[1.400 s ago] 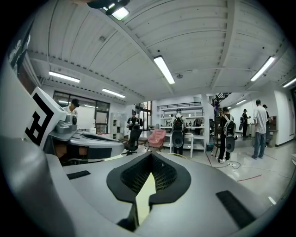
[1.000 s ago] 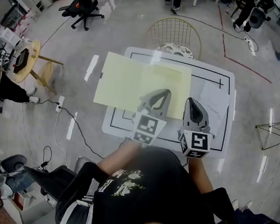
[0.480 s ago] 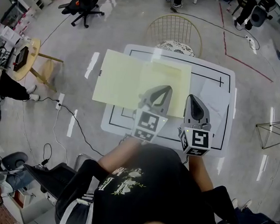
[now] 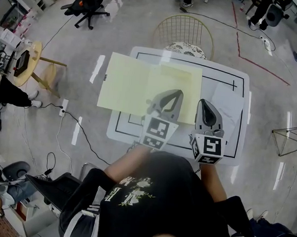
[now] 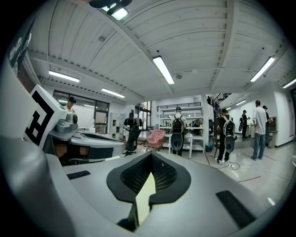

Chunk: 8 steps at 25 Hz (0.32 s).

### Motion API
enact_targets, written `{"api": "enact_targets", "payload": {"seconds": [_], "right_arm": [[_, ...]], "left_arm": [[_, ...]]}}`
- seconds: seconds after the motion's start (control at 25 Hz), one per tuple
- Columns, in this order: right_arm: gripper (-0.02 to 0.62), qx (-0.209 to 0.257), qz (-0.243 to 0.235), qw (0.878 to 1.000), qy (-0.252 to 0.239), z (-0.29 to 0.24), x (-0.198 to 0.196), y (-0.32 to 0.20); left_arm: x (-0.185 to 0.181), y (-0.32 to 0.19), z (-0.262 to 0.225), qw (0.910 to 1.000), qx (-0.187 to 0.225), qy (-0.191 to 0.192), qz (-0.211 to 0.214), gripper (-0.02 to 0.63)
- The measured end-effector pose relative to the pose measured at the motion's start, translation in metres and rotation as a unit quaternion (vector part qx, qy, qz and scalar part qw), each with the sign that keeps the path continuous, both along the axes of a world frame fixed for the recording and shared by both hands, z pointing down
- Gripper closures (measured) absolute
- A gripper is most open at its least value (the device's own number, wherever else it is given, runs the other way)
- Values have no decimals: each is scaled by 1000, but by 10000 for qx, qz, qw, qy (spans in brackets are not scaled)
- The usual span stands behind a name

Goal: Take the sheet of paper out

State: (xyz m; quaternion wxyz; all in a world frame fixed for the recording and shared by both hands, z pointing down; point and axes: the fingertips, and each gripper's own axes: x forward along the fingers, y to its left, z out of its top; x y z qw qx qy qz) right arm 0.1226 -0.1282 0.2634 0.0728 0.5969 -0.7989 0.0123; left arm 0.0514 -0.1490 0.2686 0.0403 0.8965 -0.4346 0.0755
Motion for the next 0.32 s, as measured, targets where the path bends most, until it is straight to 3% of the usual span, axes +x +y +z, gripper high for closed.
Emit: {"api": "enact_targets", "payload": {"seconds": [0.32], "right_arm": [[595, -18, 8, 10000, 33, 4, 4, -2]], "left_arm": [[5, -2, 3, 10000, -11, -16, 31, 617]]}}
